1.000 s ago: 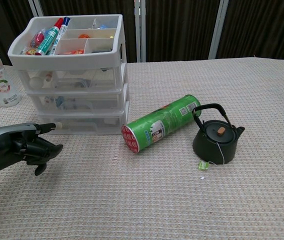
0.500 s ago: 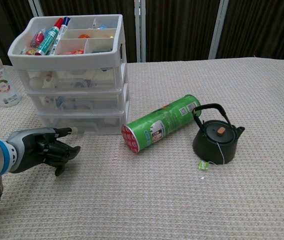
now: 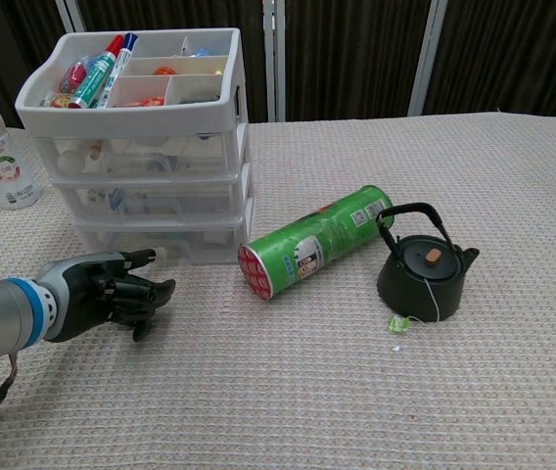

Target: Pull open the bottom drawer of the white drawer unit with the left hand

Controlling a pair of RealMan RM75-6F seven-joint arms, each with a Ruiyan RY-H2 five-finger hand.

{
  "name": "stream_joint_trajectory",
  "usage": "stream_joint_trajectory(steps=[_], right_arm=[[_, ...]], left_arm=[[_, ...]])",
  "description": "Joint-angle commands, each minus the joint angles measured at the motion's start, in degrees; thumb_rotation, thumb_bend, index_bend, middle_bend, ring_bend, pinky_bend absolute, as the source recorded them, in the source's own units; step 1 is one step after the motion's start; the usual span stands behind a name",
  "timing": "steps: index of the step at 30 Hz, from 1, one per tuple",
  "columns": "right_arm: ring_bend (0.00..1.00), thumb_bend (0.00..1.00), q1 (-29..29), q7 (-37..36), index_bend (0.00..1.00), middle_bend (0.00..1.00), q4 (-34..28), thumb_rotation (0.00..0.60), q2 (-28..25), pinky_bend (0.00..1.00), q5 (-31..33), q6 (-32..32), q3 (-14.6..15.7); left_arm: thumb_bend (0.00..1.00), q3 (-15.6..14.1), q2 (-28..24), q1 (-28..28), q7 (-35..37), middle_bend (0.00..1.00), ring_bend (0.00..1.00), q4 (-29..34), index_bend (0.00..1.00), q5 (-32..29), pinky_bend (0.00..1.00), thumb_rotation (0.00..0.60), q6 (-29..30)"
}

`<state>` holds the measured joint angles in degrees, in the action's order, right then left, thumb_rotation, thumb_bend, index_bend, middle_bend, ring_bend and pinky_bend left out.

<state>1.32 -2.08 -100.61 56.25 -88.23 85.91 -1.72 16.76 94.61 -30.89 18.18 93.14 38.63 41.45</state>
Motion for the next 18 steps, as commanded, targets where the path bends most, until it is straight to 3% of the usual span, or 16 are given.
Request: stream_joint_trajectory(steps=[1, 18], right_arm=[[0.0, 0.07, 0.0, 0.1, 0.0, 0.0, 0.0, 0.6, 0.0, 0.0, 0.1, 0.0, 0.0], [0.0, 0.07, -0.1, 0.0, 0.0, 0.0, -0.3, 0.6, -0.2, 0.0, -0.1, 0.4, 0.0]], left_arm=[[0.65, 0.5, 0.9, 0.5, 1.7, 0.83, 0.87, -1.0, 0.0, 1.1, 0.69, 0.6, -1.1], [0.65, 1.6, 4.5, 2.1, 7.7, 0.83, 0.87, -4.2, 0.0, 6.6, 0.69, 0.6, -2.1]])
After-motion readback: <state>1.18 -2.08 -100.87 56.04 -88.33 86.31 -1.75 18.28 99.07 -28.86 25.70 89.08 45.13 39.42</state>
